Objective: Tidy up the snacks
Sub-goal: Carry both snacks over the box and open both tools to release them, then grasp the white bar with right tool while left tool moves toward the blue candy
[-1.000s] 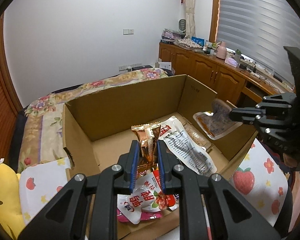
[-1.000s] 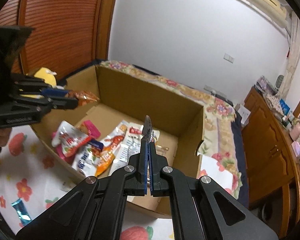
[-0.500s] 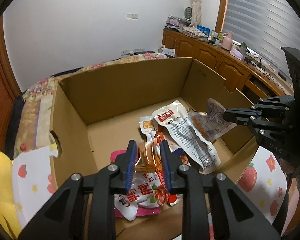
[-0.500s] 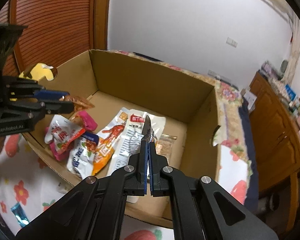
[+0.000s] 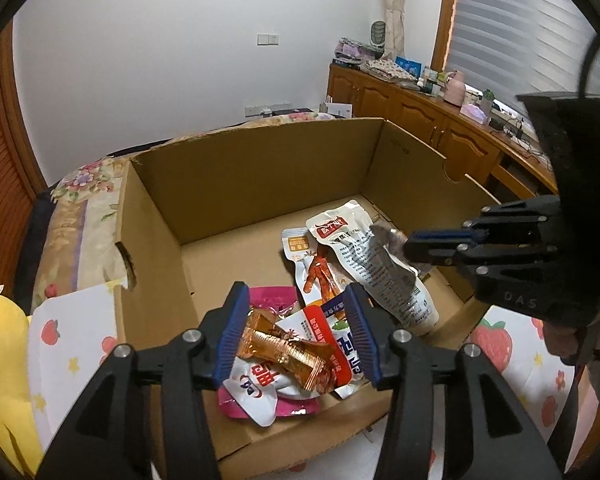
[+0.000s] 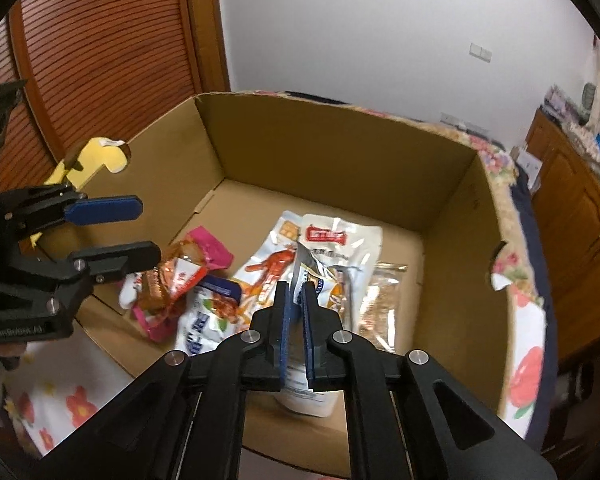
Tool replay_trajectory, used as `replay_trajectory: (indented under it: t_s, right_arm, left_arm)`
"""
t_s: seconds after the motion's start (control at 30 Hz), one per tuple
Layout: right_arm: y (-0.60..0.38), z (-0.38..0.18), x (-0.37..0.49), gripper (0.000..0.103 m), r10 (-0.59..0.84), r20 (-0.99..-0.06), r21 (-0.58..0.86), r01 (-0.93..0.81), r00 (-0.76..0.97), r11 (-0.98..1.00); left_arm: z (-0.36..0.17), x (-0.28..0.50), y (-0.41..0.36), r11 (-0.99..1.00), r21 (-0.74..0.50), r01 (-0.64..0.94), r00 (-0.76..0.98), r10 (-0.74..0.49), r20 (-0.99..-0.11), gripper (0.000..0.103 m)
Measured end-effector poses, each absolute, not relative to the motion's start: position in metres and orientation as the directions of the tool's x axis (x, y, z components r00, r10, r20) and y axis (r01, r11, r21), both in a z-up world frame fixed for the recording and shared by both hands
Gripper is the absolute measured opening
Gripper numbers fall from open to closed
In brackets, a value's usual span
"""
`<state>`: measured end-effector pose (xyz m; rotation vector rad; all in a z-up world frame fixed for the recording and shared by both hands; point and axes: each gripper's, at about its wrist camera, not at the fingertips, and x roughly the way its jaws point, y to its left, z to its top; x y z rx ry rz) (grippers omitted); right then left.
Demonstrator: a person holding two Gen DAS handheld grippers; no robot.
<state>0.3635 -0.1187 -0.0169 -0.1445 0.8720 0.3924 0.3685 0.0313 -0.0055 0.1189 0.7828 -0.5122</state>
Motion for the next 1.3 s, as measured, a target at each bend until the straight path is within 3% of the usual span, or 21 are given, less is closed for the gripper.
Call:
replay_trajectory:
  t_s: [0.37,0.4,0.47,0.53,0.7,0.87,0.97,1.3]
  right_arm:
    - [-0.113,0.007,0.34,0.009,0.367,-0.706,0.116,-0.412,0.606,0.904]
    - [-0.113,0.011,0.334,0.01,0.367,-0.699,0.111,-0.414,0.614,0.904]
    - [-0.113,0.019,0.323,0.012,0.372,-0.684,0.108,-0.417,0.628,0.903]
    - [-0.114,0.025,0.308,0.015,0.373,-0.671,0.102,-0.419,0.641,0.902]
    - [-0.119,0.028,0.273,0.028,0.382,-0.648,0.105,-0.419,0.659,0.902]
    - [-0.116,0.018,0.246,0.055,0.382,-0.649,0.087,-0.435,0.658,0.896]
    - [-0.112,0.004,0.237,0.059,0.4,-0.659,0.095,-0.457,0.637,0.885]
    - [-0.076,-0.062,0.26,0.059,0.417,-0.745,0.091,-0.539,0.521,0.837]
  left_arm:
    - [0.014,0.34,0.046,0.88,-0.064,0.472,0.645,-0.394,-0.655,0.054]
    - [0.016,0.336,0.046,0.879,-0.061,0.474,0.649,-0.395,-0.65,0.058]
    - [0.02,0.328,0.048,0.878,-0.059,0.475,0.666,-0.402,-0.629,0.079]
    - [0.025,0.318,0.051,0.876,-0.057,0.478,0.686,-0.413,-0.599,0.084]
    - [0.029,0.293,0.057,0.872,-0.059,0.486,0.697,-0.427,-0.576,0.084]
    - [0.026,0.264,0.068,0.883,-0.041,0.468,0.73,-0.412,-0.546,0.09]
    - [0.019,0.249,0.076,0.887,-0.037,0.461,0.736,-0.405,-0.543,0.09]
    - [-0.02,0.222,0.1,0.898,-0.059,0.437,0.723,-0.389,-0.571,0.09]
